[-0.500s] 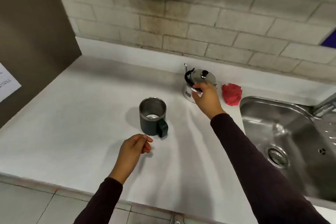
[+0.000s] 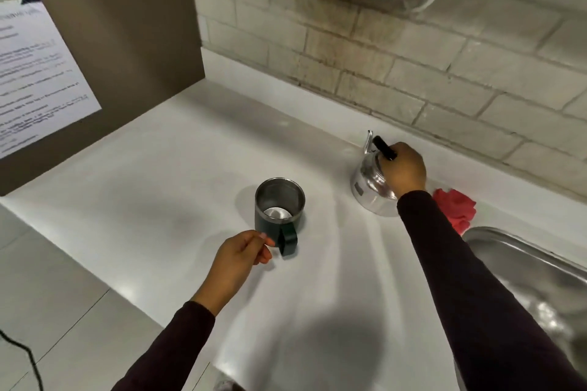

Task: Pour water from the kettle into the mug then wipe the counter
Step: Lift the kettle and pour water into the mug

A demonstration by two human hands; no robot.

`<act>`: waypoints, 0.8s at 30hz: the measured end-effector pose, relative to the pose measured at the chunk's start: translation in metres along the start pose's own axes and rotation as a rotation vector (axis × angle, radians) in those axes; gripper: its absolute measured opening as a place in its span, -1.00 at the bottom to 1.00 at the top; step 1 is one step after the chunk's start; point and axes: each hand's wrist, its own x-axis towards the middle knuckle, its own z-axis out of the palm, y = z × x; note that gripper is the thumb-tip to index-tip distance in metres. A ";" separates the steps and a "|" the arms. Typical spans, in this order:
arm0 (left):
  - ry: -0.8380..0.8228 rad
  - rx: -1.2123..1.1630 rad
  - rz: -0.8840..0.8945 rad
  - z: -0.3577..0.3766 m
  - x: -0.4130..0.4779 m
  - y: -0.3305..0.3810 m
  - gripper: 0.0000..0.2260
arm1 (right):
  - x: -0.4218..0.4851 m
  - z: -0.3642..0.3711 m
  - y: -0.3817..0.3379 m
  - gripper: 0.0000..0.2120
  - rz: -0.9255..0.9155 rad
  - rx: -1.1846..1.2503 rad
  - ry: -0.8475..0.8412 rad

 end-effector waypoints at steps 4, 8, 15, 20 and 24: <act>-0.060 -0.029 -0.024 0.001 0.006 -0.003 -0.79 | 0.000 -0.021 -0.004 -0.73 0.118 0.175 0.083; -0.157 0.011 -0.021 0.009 0.017 0.002 -0.76 | -0.022 -0.043 -0.007 -0.68 0.052 0.241 0.193; -0.277 -0.014 -0.020 0.024 0.029 -0.003 -0.69 | -0.063 -0.110 -0.037 -0.81 -0.146 0.447 0.106; -0.305 0.027 0.027 0.024 0.035 -0.014 -0.70 | -0.090 -0.128 -0.053 -0.80 -0.274 0.398 -0.077; -0.344 0.041 0.063 0.024 0.038 -0.017 -0.69 | -0.107 -0.136 -0.071 -0.81 -0.376 0.249 -0.193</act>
